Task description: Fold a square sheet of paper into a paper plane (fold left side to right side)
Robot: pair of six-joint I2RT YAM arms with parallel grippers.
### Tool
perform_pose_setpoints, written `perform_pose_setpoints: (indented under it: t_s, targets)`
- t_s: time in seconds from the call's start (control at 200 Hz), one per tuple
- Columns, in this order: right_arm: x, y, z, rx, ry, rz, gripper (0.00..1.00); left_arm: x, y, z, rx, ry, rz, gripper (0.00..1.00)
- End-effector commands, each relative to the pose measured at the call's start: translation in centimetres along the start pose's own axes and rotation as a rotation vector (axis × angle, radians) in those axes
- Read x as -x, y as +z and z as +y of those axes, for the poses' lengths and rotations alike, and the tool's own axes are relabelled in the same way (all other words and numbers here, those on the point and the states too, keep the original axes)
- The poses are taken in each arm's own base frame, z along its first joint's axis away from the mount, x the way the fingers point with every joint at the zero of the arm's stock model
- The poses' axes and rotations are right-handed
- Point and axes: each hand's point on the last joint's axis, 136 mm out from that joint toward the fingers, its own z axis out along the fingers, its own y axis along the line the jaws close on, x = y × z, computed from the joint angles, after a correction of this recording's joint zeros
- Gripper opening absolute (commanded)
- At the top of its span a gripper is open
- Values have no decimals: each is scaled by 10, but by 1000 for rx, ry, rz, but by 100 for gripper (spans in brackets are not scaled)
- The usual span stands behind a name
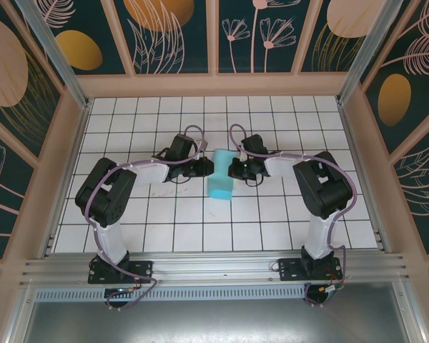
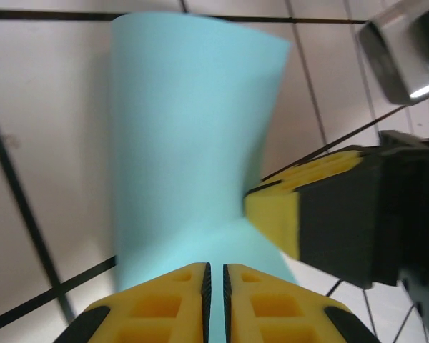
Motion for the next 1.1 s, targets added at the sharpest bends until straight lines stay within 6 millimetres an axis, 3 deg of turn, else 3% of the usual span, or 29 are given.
perform_pose_setpoints:
  t_s: [0.0,0.18,0.51,0.866,1.096]
  targets:
    - [-36,12,-26,-78,41,129,0,-2,10,-17,-83,12,19,17]
    - [-37,12,-23,-70,36,130,0,-8,26,-6,-55,-3,42,17]
    - [-31,9,-12,-30,11,113,0,-29,35,19,23,-18,94,18]
    - [18,-30,49,187,-101,-58,1,-44,39,37,77,-31,124,17]
    - [39,-11,59,234,-114,-62,1,-44,39,38,83,-34,123,17]
